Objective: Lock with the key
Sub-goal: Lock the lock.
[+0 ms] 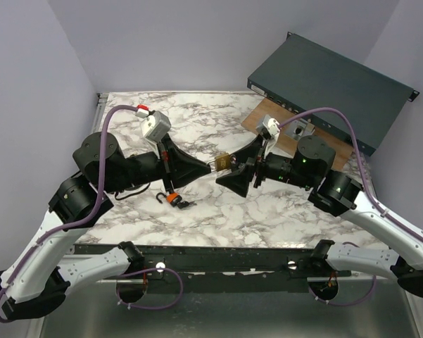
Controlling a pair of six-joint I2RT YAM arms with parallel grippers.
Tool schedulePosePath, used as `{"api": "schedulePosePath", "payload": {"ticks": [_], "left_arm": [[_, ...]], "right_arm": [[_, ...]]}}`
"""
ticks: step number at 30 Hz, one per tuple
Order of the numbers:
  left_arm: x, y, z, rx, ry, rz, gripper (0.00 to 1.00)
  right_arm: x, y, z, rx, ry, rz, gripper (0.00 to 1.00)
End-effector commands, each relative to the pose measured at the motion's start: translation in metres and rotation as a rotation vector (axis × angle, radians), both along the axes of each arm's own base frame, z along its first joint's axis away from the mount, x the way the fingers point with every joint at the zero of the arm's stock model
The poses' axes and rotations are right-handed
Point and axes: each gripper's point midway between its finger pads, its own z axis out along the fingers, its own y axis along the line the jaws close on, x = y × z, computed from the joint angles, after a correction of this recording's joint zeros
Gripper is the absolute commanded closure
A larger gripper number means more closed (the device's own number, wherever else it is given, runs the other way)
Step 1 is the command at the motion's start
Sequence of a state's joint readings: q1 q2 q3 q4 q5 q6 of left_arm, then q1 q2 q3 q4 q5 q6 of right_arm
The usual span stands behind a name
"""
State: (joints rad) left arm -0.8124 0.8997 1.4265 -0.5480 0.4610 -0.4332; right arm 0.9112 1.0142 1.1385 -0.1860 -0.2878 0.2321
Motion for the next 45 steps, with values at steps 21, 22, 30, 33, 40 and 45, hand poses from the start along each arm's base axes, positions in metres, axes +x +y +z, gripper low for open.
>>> {"api": "schedulePosePath", "payload": {"ticks": [21,22,30,33,40,45], "left_arm": [[-0.022,0.027,-0.011,0.078,-0.239,-0.180,1.00],[-0.024,0.027,-0.011,0.069,-0.241,-0.193,1.00],[-0.036,0.032,-0.009,0.040,-0.253,-0.239,1.00],[-0.042,0.031,-0.005,0.019,-0.254,-0.272,1.00],[-0.046,0.028,-0.004,0.007,-0.240,-0.312,1.00],[-0.045,0.026,-0.006,0.007,-0.220,-0.325,1.00]], "right_arm": [[-0.034,-0.021,0.028,-0.011,-0.111,0.162,0.23],[-0.034,-0.022,0.032,-0.005,-0.118,0.159,0.24],[-0.063,-0.024,0.060,0.053,-0.160,0.295,0.24],[-0.069,-0.021,0.059,0.054,-0.158,0.348,0.25],[-0.081,-0.014,0.069,0.100,-0.157,0.437,0.33],[-0.076,-0.008,0.071,0.103,-0.145,0.439,0.34]]}}
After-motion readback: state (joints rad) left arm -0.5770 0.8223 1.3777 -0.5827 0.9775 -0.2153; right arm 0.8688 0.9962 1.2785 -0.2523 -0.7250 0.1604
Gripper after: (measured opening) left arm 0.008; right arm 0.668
